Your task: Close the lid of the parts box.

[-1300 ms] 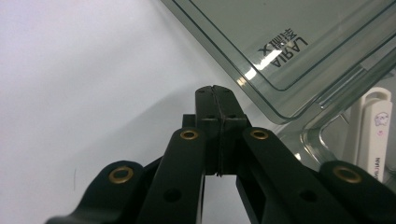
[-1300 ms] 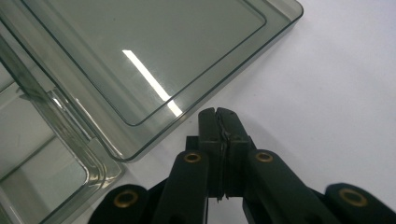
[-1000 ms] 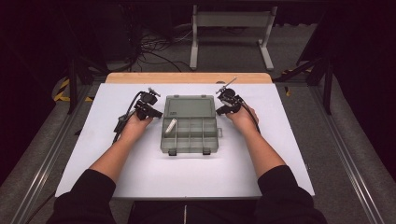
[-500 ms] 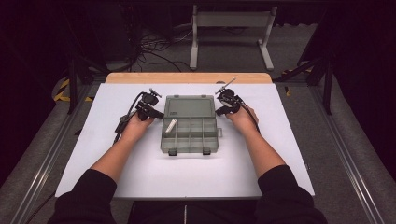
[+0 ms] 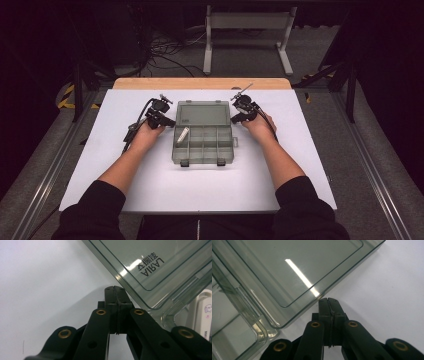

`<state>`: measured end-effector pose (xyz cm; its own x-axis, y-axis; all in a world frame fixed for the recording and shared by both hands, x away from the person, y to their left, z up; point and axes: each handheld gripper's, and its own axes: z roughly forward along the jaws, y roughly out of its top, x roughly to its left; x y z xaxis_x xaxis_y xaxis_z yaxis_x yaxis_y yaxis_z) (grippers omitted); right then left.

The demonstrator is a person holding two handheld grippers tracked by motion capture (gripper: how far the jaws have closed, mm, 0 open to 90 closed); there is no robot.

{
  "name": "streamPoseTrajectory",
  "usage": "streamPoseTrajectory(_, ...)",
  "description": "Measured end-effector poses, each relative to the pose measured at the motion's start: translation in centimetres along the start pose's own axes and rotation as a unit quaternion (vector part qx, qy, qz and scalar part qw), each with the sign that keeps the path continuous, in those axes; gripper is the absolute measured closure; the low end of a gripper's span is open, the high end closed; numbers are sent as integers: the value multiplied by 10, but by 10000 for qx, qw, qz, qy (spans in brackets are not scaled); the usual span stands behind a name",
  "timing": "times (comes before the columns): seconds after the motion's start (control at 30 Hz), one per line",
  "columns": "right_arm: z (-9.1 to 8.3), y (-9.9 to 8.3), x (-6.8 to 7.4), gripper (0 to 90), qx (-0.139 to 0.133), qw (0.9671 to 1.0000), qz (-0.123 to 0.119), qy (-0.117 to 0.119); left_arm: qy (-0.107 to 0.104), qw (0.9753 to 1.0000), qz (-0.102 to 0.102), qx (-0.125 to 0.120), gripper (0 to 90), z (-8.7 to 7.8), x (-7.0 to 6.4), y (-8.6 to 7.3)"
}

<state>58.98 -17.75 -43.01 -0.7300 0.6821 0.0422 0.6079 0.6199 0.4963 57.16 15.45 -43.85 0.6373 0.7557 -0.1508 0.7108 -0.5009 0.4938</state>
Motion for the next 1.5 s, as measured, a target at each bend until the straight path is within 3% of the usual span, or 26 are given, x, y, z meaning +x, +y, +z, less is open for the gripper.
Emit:
streamPoseTrajectory(0.6,5,8,-1,897,-82,9999,29,-64,24,9999,-50,-95,899,5,0,7)
streamPoseTrajectory(0.83,5,8,-1,897,-128,9999,49,-83,144,9999,-31,-90,899,4,-3,7)
streamPoseTrajectory(1.5,-20,11,3,898,-704,9974,54,-115,173,9985,-58,-509,899,-16,-3,9)
